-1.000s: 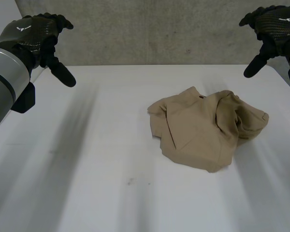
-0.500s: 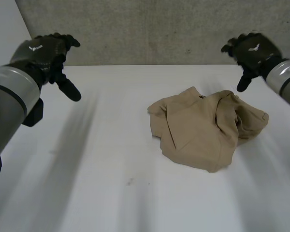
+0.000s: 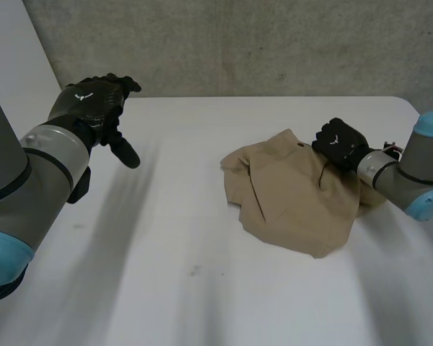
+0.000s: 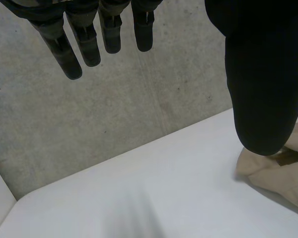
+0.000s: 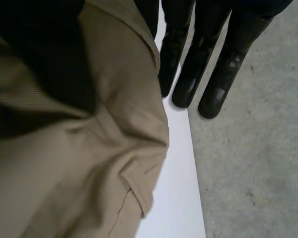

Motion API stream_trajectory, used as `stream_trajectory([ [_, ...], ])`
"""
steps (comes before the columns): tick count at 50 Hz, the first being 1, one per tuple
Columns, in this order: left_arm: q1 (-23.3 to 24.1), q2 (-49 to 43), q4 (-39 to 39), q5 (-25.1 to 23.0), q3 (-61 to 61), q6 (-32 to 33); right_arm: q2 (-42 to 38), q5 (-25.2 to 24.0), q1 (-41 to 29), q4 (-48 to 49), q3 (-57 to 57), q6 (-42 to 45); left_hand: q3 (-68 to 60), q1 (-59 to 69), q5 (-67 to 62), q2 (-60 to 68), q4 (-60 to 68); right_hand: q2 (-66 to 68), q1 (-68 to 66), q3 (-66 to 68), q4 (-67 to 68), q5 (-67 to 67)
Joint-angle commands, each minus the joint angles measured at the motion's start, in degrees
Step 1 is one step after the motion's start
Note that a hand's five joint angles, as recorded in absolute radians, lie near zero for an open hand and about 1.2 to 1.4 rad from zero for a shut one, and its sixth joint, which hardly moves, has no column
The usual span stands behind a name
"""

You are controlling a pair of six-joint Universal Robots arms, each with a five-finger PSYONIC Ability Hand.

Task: Fold the shorts.

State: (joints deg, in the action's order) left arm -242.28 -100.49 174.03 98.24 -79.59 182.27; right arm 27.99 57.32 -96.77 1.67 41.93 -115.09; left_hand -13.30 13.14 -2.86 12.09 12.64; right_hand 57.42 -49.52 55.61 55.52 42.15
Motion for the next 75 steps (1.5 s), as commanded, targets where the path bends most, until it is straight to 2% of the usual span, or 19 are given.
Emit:
stream_trajectory([
  [1, 0.58, -0.14, -0.18, -0.16, -0.74, -0.25, 11.20, -0.11, -1.76, -0.70, 8.68, -0.58, 2.07, -1.92, 1.64, -0.86, -1.42, 22.58, -30.48, 24.39, 24.48, 27.85],
  [3, 2.07, -0.14, -0.18, 0.02, -1.70, -0.51, 15.66, 2.95, -4.38, -0.70, 11.14, -1.89, 1.91, -1.75, 1.47, -0.69, -1.25, 22.58, -30.48, 24.39, 24.48, 27.85],
  [6, 4.00, -0.32, -0.01, 0.54, -3.37, -0.86, 19.20, 7.43, -8.25, -0.70, 12.65, -4.79, 1.74, -1.58, 1.30, -0.53, -1.08, 22.58, -30.48, 24.39, 24.48, 27.85],
  [7, 4.36, -0.41, -0.01, 0.72, -3.73, -0.86, 21.12, 10.84, -10.61, -0.70, 13.26, -6.97, 1.74, -1.58, 1.30, -0.53, -1.08, 22.58, -30.48, 24.39, 24.48, 27.85],
  [11, 5.85, -0.93, 0.87, 1.51, -6.01, -2.97, 25.26, 16.57, -14.58, -1.05, 14.05, -10.85, 1.24, -1.08, 0.80, -0.02, -0.58, 22.58, -30.48, 24.39, 24.48, 27.85],
  [21, 9.10, -5.85, -0.26, 1.42, -9.35, -17.37, 32.39, 24.58, -22.85, -0.88, 14.41, -14.90, 0.56, -0.41, 0.12, 0.65, 0.10, 22.58, -30.48, 24.39, 24.48, 27.85],
  [27, 11.21, -8.93, -2.29, 0.81, -9.27, -22.30, 35.29, 29.50, -27.68, -0.96, 14.15, -17.27, -0.44, 0.60, -0.88, 1.65, 1.10, 22.58, -30.48, 24.39, 24.48, 27.85],
  [33, 13.67, -11.74, -2.38, -3.40, -8.30, -26.69, 37.49, 31.97, -30.85, -1.23, 14.41, -18.59, -7.34, 7.49, -7.77, 8.55, 7.99, 22.58, -30.48, 24.39, 24.48, 27.85],
  [37, 14.38, -13.85, -2.20, -5.87, -6.64, -29.86, 38.46, 33.46, -32.52, -1.32, 15.02, -18.77, -7.35, 7.50, -7.78, 8.56, 8.01, 22.58, -30.48, 24.39, 24.48, 27.85],
  [45, 15.08, -19.56, -2.20, -5.52, -0.84, -34.52, 40.56, 36.10, -35.68, -2.46, 17.75, -18.77, -6.17, 6.33, -6.61, 7.38, 6.83, 22.58, -30.48, 24.39, 24.48, 27.85],
  [51, 15.88, -24.13, -2.11, -4.91, 4.17, -34.79, 42.76, 37.07, -36.30, -3.25, 20.12, -20.44, -7.34, 7.49, -7.78, 8.55, 8.00, 22.58, -30.48, 24.39, 24.48, 27.85],
  [55, 16.66, -27.47, -2.47, -1.48, 8.65, -34.88, 43.11, 37.51, -35.77, -3.69, 21.00, -23.42, -24.29, 24.44, -24.72, 25.50, 24.94, 22.58, -30.48, 24.39, 24.48, 27.85],
  [56, 17.36, -28.70, -2.47, 0.26, 10.14, -34.79, 43.20, 37.51, -35.77, -3.78, 21.18, -23.86, -37.82, 37.98, -38.26, 39.04, 38.48, 22.58, -30.48, 24.39, 24.48, 27.85],
  [59, 17.72, -30.20, -2.55, 2.65, 12.00, -34.97, 44.08, 37.51, -35.69, -3.86, 21.79, -24.92, -55.90, 56.06, -56.34, 57.12, 56.56, 22.58, -30.48, 24.39, 24.48, 27.85],
  [60, 17.72, -30.81, -2.73, 3.96, 12.61, -34.97, 44.34, 37.51, -35.69, -3.87, 21.97, -25.01, -65.78, 65.94, -66.22, 67.00, 66.44, 22.58, -30.48, 24.39, 24.48, 27.85],
  [63, 17.63, -30.82, -3.26, 5.46, 12.36, -34.97, 44.61, 37.51, -35.51, -3.78, 22.58, -25.10, -66.70, 66.86, -67.14, 67.91, 67.36, 22.58, -30.48, 24.39, 24.48, 27.85],
  [66, 17.02, -30.56, -3.61, 5.99, 11.65, -34.97, 44.61, 37.51, -35.42, -3.78, 22.93, -25.63, -66.70, 66.86, -67.14, 67.91, 67.36, 22.58, -30.48, 24.39, 24.48, 27.85],
  [70, 13.25, -27.40, -3.70, 6.52, 9.37, -34.79, 44.70, 37.60, -35.34, -3.87, 23.29, -25.80, -66.70, 66.86, -67.14, 67.91, 67.36, 22.58, -30.48, 24.39, 24.48, 27.85],
  [75, 4.03, -17.21, -3.26, 6.17, 5.77, -33.82, 45.22, 37.34, -32.79, -3.78, 25.48, -25.98, -66.70, 66.86, -67.14, 67.91, 67.36, 22.58, -30.48, 24.39, 24.48, 27.85],
])
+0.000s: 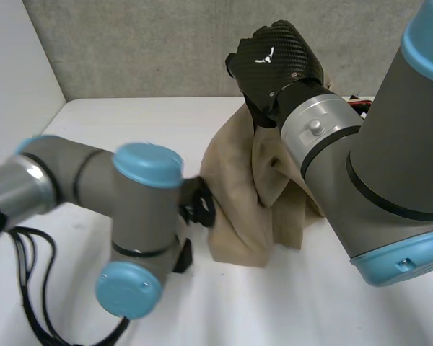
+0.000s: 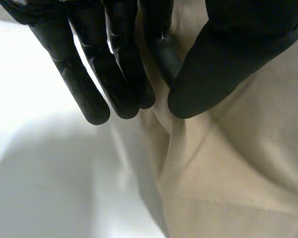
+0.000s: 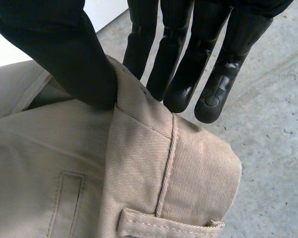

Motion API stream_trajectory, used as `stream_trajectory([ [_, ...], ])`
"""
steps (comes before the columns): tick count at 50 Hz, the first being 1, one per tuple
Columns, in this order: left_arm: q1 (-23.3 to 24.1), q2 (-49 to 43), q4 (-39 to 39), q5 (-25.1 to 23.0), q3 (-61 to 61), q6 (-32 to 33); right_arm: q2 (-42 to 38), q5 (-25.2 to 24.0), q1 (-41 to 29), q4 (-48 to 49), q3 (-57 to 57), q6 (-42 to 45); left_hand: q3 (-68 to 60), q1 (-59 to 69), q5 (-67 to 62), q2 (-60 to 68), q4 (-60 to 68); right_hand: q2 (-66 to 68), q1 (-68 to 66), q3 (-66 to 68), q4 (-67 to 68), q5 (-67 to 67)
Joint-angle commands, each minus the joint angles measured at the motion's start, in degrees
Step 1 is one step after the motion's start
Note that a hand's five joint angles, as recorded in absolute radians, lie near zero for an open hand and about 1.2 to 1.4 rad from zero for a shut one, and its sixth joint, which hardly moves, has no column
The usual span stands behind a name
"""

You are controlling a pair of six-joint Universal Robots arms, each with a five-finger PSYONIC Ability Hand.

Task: Fold the shorts.

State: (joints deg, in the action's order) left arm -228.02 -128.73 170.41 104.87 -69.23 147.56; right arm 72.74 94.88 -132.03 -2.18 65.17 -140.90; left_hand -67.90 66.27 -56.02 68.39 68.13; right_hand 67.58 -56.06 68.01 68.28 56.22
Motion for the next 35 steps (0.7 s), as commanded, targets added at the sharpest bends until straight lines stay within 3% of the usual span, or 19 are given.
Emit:
stream_trajectory([
  [1, -11.64, 12.52, 0.45, -0.71, -5.03, 0.98, 0.48, -0.22, 2.74, 0.07, 2.59, -0.16, -12.10, 13.73, -13.98, 11.61, 11.87, 12.42, -23.94, 11.99, 11.72, 13.78],
  [2, -14.18, 14.80, 0.63, -1.67, -5.99, 1.59, 0.56, -0.22, 2.92, 0.07, 2.85, -0.25, -12.10, 13.73, -13.98, 11.61, 11.87, 12.42, -23.94, 11.99, 11.72, 13.78],
  [5, -15.35, 16.66, 0.37, -5.36, -7.31, 3.17, 0.48, -0.31, 3.01, 0.16, 3.47, -0.25, -12.10, 13.73, -13.98, 11.61, 11.87, 12.42, -23.94, 11.99, 11.72, 13.78],
  [8, -12.90, 16.84, 0.19, -11.34, -10.12, 3.44, 0.48, -0.22, 3.01, 0.16, 3.38, -0.16, 23.08, -21.46, 21.20, -23.57, -23.31, 12.42, -23.94, 11.99, 11.72, 13.78],
  [9, -10.89, 17.01, 0.36, -13.61, -12.04, 3.61, 0.48, -0.22, 3.01, 0.16, 3.38, -0.16, 41.52, -39.89, 39.64, -42.01, -41.75, 12.42, -23.94, 11.99, 11.72, 13.78],
  [10, -9.65, 17.36, 0.36, -14.42, -12.93, 3.79, 0.39, -0.31, 3.09, 0.16, 3.30, -0.25, 43.37, -41.74, 41.49, -43.86, -43.60, 12.42, -23.94, 11.99, 11.72, 13.78],
  [12, -6.49, 17.54, 0.80, -13.65, -15.04, 3.44, 0.30, -0.22, 3.01, 0.16, 3.38, -0.34, 44.22, -42.59, 42.34, -44.71, -44.45, 12.42, -23.94, 11.99, 11.72, 13.78],
  [21, -2.18, 13.51, 1.68, -4.15, -14.45, 3.26, 0.30, -0.49, 3.09, 0.07, 4.00, -3.24, 47.42, -45.80, 45.54, -47.91, -47.65, 12.42, -23.94, 11.99, 11.72, 13.78],
  [35, 2.32, -3.10, 2.47, -3.79, 2.43, -2.36, 2.94, -0.66, 2.83, -0.02, 8.21, -5.61, 49.44, -47.81, 47.56, -49.93, -49.67, 12.42, -23.94, 11.99, 11.72, 13.78],
])
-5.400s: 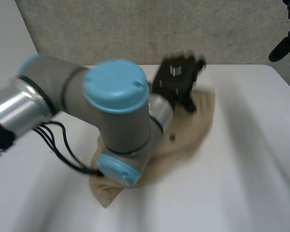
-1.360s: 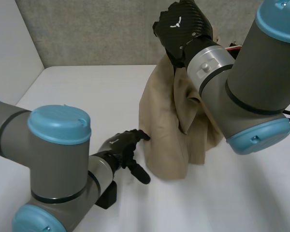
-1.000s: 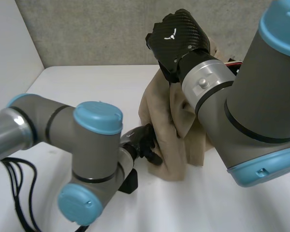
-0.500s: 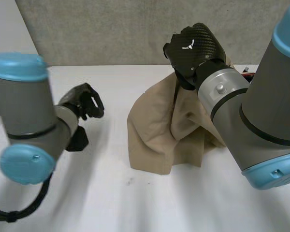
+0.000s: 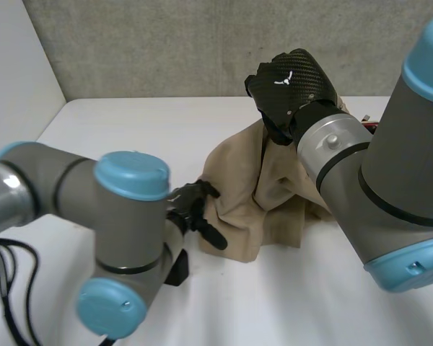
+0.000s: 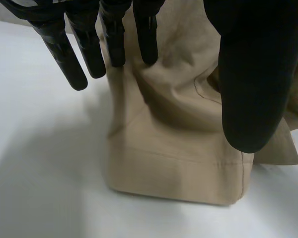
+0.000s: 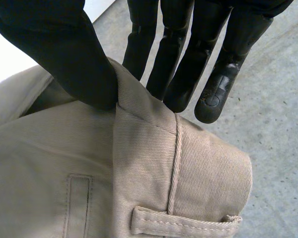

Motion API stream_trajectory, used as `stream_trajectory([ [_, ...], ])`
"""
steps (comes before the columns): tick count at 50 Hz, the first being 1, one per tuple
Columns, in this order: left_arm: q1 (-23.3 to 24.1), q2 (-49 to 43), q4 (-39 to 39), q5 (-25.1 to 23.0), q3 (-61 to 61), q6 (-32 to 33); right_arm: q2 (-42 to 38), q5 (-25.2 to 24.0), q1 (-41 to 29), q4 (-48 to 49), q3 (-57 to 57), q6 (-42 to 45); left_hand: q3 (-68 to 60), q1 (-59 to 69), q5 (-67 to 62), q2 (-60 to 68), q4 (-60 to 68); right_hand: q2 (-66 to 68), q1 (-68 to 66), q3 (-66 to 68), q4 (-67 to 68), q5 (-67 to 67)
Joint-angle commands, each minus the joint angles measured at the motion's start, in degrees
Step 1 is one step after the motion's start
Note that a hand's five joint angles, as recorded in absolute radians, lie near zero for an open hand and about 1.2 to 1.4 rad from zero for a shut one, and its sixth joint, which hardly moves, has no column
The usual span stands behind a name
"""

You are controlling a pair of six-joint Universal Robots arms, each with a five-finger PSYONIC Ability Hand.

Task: Fold the shorts.

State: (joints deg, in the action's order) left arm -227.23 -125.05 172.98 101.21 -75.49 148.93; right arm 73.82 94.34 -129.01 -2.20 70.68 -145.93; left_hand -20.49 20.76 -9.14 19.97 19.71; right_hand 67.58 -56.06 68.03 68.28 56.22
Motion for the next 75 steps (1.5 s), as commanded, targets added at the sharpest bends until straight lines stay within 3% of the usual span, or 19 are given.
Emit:
stream_trajectory([
  [1, 1.61, -8.01, -0.09, -0.14, 10.61, -4.61, 1.94, -0.04, -0.27, 0.00, 3.06, -0.75, 2.20, -2.47, 0.85, -1.68, -1.42, 12.42, -23.94, 11.97, 11.72, 13.78],
  [11, 1.61, -12.23, 0.17, -0.31, 16.78, -8.22, 4.40, -0.30, -0.01, 0.00, 6.93, -2.51, -2.83, 2.56, -4.18, 3.35, 3.61, 12.42, -23.94, 11.97, 11.72, 13.78],
  [12, 1.70, -12.59, 0.17, -0.23, 17.39, -8.22, 4.58, -0.30, -0.01, 0.00, 7.10, -2.51, -6.67, 6.41, -8.03, 7.19, 7.45, 12.42, -23.94, 11.97, 11.72, 13.78],
  [16, 1.61, -14.17, 0.08, 0.74, 20.20, -7.95, 4.84, -0.30, 0.08, 0.35, 7.54, -2.51, -42.29, 42.02, -43.64, 42.81, 43.07, 12.42, -23.94, 11.97, 11.72, 13.78],
  [17, 1.44, -14.43, -0.01, 1.35, 20.64, -7.95, 4.84, -0.30, 0.16, 0.35, 7.54, -2.51, -57.03, 56.76, -58.38, 57.55, 57.81, 12.42, -23.94, 11.97, 11.72, 13.78],
  [18, 1.43, -14.35, -0.18, 1.79, 20.65, -7.78, 4.84, -0.39, 0.60, 0.44, 7.28, -2.51, -59.49, 59.22, -60.84, 60.00, 60.26, 12.42, -23.94, 11.97, 11.72, 13.78],
  [25, 1.09, -9.01, -1.32, 7.68, 18.11, -5.94, 4.84, -0.74, 5.52, 0.53, 6.66, -2.42, -59.51, 59.24, -60.86, 60.03, 60.29, 12.42, -23.94, 11.97, 11.72, 13.78],
  [31, -5.50, 3.83, -2.03, 7.86, 10.02, 1.70, 4.93, -2.06, 9.39, 0.18, 6.31, -2.16, -59.51, 59.24, -60.86, 60.03, 60.29, 12.42, -23.94, 11.97, 11.72, 13.78],
  [40, -10.51, 21.06, -2.46, -0.48, 5.44, 26.20, 5.19, -6.80, 12.64, -3.85, 5.87, -0.40, -59.51, 59.24, -60.86, 60.03, 60.29, 12.42, -23.94, 11.97, 11.72, 13.78],
  [48, -13.16, 21.26, -2.91, -3.21, 4.13, 38.61, -1.39, -15.67, 12.73, -16.16, 2.63, -2.42, -59.51, 59.24, -60.86, 60.03, 60.29, 12.42, -23.94, 11.97, 11.72, 13.78],
  [53, -13.07, 12.65, -2.91, -2.95, 4.65, 42.40, -7.27, -19.98, 12.73, -21.08, -0.10, -8.56, -59.51, 59.24, -60.86, 60.03, 60.29, 12.42, -23.94, 11.97, 11.72, 13.78],
  [59, -12.98, 4.03, -3.26, -2.86, 8.60, 45.13, -11.06, -20.26, 13.00, -21.97, -1.77, -10.60, -59.51, 59.24, -60.86, 60.03, 60.29, 10.31, -21.83, 9.86, 9.61, 11.67],
  [60, -12.89, 2.72, -3.87, -2.86, 9.13, 45.13, -11.15, -19.99, 13.08, -21.88, -1.77, -10.60, -55.54, 55.27, -56.89, 56.05, 56.31, 2.13, -13.65, 1.68, 1.43, 3.49],
  [61, -12.72, 2.27, -4.22, -2.95, 9.13, 45.05, -11.07, -19.99, 13.43, -21.62, -1.86, -10.60, -47.84, 47.57, -49.19, 48.35, 48.61, -15.44, 3.91, -15.88, -16.14, -14.08],
  [62, -12.63, 2.00, -4.66, -3.12, 9.05, 44.96, -10.81, -19.90, 13.70, -21.53, -1.86, -10.69, -38.60, 38.33, -39.95, 39.12, 39.38, -21.44, 9.92, -21.89, -22.14, -20.08],
  [64, -11.58, 1.91, -5.80, -3.39, 8.61, 44.87, -10.45, -19.64, 14.75, -21.36, -1.86, -11.04, -14.43, 14.17, -15.78, 14.95, 15.21, -27.53, 16.01, -27.98, -28.23, -26.17],
  [65, -11.05, 2.09, -6.24, -3.39, 8.52, 44.78, -9.84, -19.55, 15.71, -21.27, -1.86, -11.12, -11.12, 10.86, -12.47, 11.64, 11.90, -30.72, 19.20, -31.17, -31.42, -29.36],
  [75, -10.69, 17.35, -6.07, -2.86, -0.69, 44.08, -5.36, -20.25, 18.36, -21.18, -3.70, -11.48, -7.89, 7.63, -9.25, 8.41, 8.67, -41.18, 29.66, -41.63, -41.88, -39.82],
])
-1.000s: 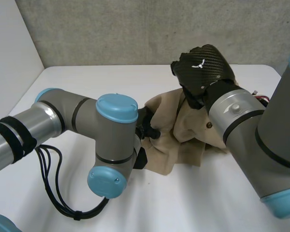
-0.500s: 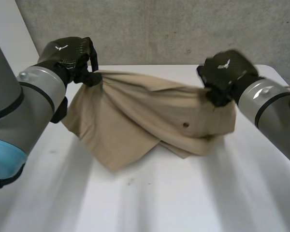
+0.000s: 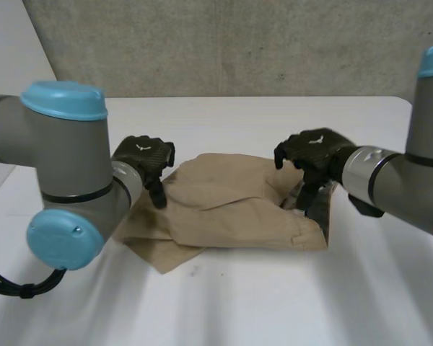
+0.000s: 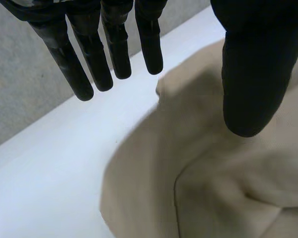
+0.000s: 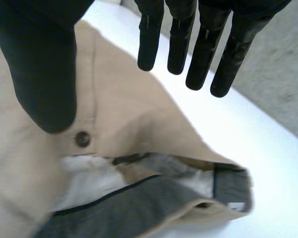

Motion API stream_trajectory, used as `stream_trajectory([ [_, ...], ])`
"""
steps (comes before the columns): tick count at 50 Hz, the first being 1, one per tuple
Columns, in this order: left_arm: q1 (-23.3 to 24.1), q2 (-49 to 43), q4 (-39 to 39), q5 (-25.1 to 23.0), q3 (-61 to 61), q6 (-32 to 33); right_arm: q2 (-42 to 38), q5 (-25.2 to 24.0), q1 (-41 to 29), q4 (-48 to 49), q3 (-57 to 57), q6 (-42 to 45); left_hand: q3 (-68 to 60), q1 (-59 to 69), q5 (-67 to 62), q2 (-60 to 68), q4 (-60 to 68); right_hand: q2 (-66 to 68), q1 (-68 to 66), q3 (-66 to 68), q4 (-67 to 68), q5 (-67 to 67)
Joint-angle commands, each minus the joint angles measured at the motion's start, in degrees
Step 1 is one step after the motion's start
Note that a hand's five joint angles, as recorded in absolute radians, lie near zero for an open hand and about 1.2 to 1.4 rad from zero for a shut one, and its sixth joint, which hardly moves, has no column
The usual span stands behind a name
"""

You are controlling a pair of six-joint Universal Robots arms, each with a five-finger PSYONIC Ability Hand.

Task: Fold the shorts.

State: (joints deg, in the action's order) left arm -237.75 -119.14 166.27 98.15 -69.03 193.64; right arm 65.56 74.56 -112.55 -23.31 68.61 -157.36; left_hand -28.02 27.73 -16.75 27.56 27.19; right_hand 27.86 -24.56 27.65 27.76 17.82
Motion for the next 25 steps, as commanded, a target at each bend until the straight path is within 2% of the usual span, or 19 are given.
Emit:
stream_trajectory([
  [1, -0.26, 12.69, 0.72, 0.20, -8.04, -0.90, 2.99, -0.47, 2.07, -0.33, -1.98, -0.05, -0.19, 0.48, -1.47, 0.65, 1.03, -1.96, -1.34, -1.75, -1.85, -1.92],
  [5, -1.31, 17.88, 1.08, 0.20, -12.61, -3.62, 2.90, -0.99, 2.42, -2.52, -3.83, 0.21, 1.15, -0.86, -0.12, -0.69, -0.32, -4.65, 1.36, -4.44, -4.55, -4.61],
  [9, -4.04, 22.19, 1.60, -0.15, -18.06, -6.78, 1.68, -3.62, 4.43, -8.74, -7.34, 0.03, 0.98, -0.70, -0.29, -0.53, -0.15, -6.33, 3.04, -6.13, -6.23, -6.30],
  [13, -5.36, 24.31, 2.83, -0.15, -23.77, -8.11, -0.78, -6.09, 4.70, -13.76, -8.05, -0.32, 1.15, -0.86, -0.12, -0.70, -0.32, -7.51, 4.21, -7.30, -7.41, -7.47],
  [17, -6.94, 24.48, 6.95, 0.03, -29.92, -8.19, -1.05, -6.36, 4.79, -15.88, -5.95, -0.84, 1.15, -0.86, -0.12, -0.70, -0.32, -7.68, 4.39, -7.47, -7.58, -7.64],
  [20, -9.48, 24.48, 10.64, -0.15, -34.57, -8.19, -0.70, -6.80, 4.97, -15.27, -2.26, -2.42, 0.82, -0.53, -0.46, -0.36, 0.02, -7.85, 4.55, -7.64, -7.75, -7.81],
  [25, -12.56, 23.96, 14.08, -0.50, -38.90, -8.02, 2.10, -6.36, 4.53, -7.48, 8.53, -2.87, 0.98, -0.70, -0.29, -0.53, -0.15, -10.19, 6.90, -9.99, -10.09, -10.16],
])
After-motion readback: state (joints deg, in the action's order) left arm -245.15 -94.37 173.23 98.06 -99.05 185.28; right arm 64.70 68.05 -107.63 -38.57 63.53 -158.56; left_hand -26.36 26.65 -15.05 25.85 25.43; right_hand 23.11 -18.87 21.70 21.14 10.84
